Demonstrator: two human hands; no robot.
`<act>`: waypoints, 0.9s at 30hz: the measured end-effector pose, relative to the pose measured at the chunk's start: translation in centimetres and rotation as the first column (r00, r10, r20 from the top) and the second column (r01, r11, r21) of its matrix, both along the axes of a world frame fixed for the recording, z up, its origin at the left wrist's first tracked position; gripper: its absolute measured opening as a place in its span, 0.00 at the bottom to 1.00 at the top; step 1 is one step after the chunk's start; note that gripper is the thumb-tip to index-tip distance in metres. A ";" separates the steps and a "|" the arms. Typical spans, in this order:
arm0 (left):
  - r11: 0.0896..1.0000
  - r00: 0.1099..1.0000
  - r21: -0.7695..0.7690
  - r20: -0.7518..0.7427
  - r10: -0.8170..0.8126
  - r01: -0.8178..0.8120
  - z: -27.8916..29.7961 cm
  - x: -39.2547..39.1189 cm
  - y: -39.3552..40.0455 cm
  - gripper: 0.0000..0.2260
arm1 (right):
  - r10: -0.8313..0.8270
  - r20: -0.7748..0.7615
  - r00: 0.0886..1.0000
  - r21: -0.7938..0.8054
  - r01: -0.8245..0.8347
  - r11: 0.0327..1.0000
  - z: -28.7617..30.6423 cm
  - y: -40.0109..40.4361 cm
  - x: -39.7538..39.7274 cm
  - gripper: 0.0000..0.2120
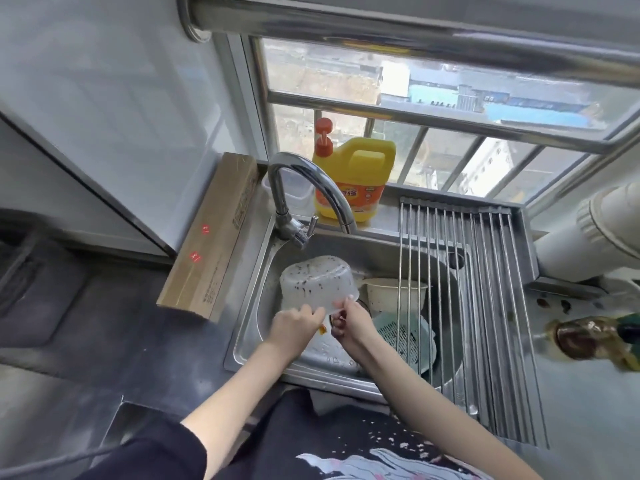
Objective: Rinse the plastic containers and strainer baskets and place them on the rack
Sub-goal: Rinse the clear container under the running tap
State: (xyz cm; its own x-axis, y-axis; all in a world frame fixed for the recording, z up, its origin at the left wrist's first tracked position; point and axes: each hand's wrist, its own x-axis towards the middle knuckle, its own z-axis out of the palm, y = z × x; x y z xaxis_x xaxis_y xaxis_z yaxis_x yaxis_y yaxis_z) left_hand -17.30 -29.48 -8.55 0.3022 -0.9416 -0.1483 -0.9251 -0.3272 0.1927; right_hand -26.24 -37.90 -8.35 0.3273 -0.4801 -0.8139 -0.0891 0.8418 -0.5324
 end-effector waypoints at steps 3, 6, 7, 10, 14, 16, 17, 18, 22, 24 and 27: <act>1.000 0.996 0.008 0.086 0.016 -0.017 -0.1 -0.6 -0.3 0.18 | 0.074 -0.033 0.997 -0.091 -0.077 0.993 0.8 -0.8 0.0 0.17; 0.999 0.996 -0.017 0.074 0.040 -0.039 0.7 -1.1 -0.8 0.18 | 0.207 -0.131 0.970 -0.228 -0.233 0.946 2.0 -2.2 0.2 0.16; 0.998 0.994 -0.037 0.094 0.053 -0.050 1.4 -1.1 -1.0 0.16 | 0.254 -0.161 0.954 -0.256 -0.289 0.922 2.6 -2.6 0.4 0.17; 0.976 0.976 -0.028 -0.042 0.214 -0.215 2.4 -0.9 -1.7 0.11 | 0.393 -0.252 0.885 -0.227 -0.448 0.865 4.6 -4.1 0.9 0.21; 0.823 0.734 -0.035 -0.476 0.485 -0.567 2.1 0.3 -1.0 0.13 | 0.504 -0.318 0.803 -0.139 -0.565 0.813 8.4 -8.1 -0.4 0.29; 0.734 0.589 0.012 -0.588 0.555 -0.679 2.6 1.2 -1.0 0.12 | 0.434 -0.349 0.831 -0.246 -0.528 0.813 10.5 -10.5 -0.7 0.28; 0.700 0.517 0.051 -0.636 0.573 -0.712 3.3 1.6 -1.2 0.11 | 0.367 -0.364 0.856 -0.336 -0.488 0.805 11.5 -11.6 -0.6 0.27; 0.672 0.446 0.092 -0.680 0.582 -0.735 4.1 2.1 -1.4 0.10 | 0.290 -0.372 0.882 -0.439 -0.442 0.782 12.4 -12.6 -0.2 0.25; 0.642 0.232 0.165 -0.842 0.487 -0.749 7.2 3.7 -2.2 0.09 | 0.088 -0.355 0.931 -0.790 -0.349 0.504 15.7 -15.9 3.1 0.18; 0.632 0.146 0.185 -0.889 0.434 -0.753 8.9 4.3 -2.8 0.11 | 0.091 -0.372 0.924 -0.871 -0.382 0.309 16.9 -16.7 5.5 0.15; 0.613 0.016 0.233 -0.928 0.373 -0.755 10.9 5.1 -4.0 0.11 | 0.192 -0.440 0.877 -0.881 -0.463 0.097 18.2 -17.6 9.1 0.13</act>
